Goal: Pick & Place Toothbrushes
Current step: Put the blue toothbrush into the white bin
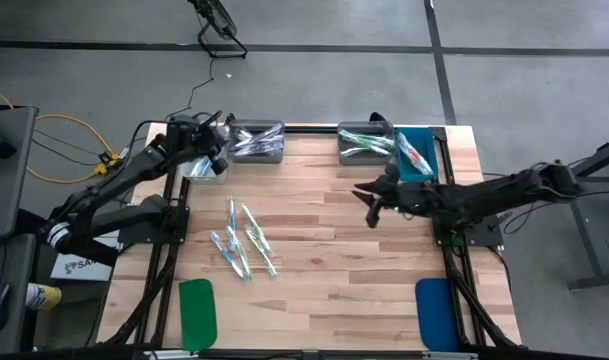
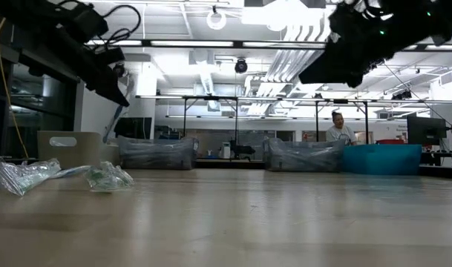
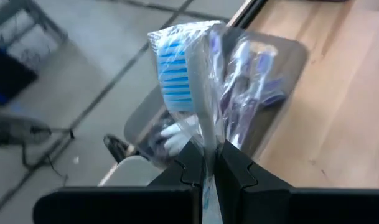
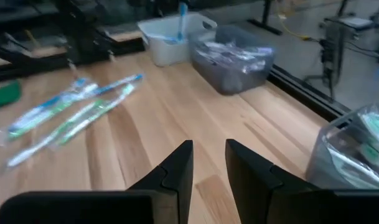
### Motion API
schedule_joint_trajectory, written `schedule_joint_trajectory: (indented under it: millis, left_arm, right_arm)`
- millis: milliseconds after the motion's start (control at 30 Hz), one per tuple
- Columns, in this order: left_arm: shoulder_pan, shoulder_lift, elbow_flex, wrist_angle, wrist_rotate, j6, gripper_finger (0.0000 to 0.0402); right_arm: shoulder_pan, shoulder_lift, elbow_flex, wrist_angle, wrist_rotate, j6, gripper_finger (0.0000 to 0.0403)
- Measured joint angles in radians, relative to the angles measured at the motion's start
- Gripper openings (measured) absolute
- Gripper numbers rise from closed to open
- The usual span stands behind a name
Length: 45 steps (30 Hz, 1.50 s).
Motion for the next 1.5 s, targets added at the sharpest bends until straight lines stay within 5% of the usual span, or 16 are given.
schedule_joint_trajectory:
  millis: [433,633,933,1300,1500]
  left_arm:
    - [0.075,0.174,0.136,-0.197,-0.057,-0.175,0.0010]
    - [0.075,0.185,0.203,-0.350,-0.132,-0.242,0.0010]
    - [0.075,0.274,0.211,-0.411,-0.139,-0.321,0.0011]
    - [0.075,0.302,0.211,-0.409,-0.143,-0.380,0.0124]
    - [0.075,0.300,0.211,-0.396,-0.143,-0.385,0.0141]
  right_arm:
    - [-0.092,-0.255,-0.252,0.108,-0.170,-0.084,0.0087]
    - [-0.156,-0.293,-0.260,0.110,-0.203,-0.148,0.0087]
    - [-0.219,-0.301,-0.260,0.080,-0.421,-0.191,0.0087]
    - [-0.299,-0.300,-0.260,0.025,-0.551,-0.241,0.0087]
    - [-0.332,-0.300,-0.260,-0.004,-0.556,-0.241,0.0087]
